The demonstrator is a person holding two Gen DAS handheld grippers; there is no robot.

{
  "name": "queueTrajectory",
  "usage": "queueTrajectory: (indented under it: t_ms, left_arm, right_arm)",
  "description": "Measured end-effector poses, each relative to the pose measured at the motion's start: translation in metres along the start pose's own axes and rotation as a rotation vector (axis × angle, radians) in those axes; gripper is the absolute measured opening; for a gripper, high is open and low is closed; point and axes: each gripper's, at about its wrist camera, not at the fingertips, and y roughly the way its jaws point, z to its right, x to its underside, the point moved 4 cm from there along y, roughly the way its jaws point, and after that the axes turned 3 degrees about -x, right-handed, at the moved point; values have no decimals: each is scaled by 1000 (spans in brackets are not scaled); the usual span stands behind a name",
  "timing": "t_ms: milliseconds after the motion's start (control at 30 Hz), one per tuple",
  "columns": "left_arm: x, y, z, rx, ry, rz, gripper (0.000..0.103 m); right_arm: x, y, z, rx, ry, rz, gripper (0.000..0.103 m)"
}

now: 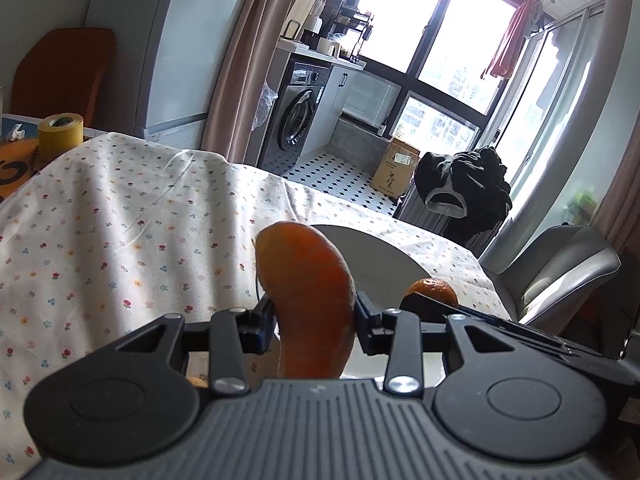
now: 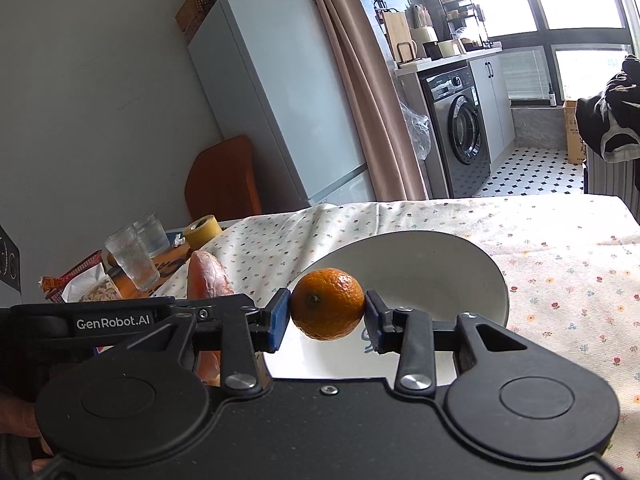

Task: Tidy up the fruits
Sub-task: 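Carry the mandarin into the white bowl with the right while the left drops the peeled piece there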

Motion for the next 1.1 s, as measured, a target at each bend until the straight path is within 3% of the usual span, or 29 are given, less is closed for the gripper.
queueTrajectory:
  t_ms: [433,533,667,833,1100]
  left_arm:
    - [9,36,14,-44,32,-68,39]
    - [12,37,12,-68,35,-56,46]
    - [13,24,8,-95,56,-31,71]
    - [17,8,-4,-112,39,-21,75]
    - [19,-21,-19,-114,-1,27,85]
  right_arm:
    - [18,10,25,69,16,-41,38]
    - [19,14,26,70,27,-53,38]
    - [22,14,25,61,23,-66,38]
    - [23,15,20,55,18,-71,39]
    - [17,6,12,65,-9,-12,66]
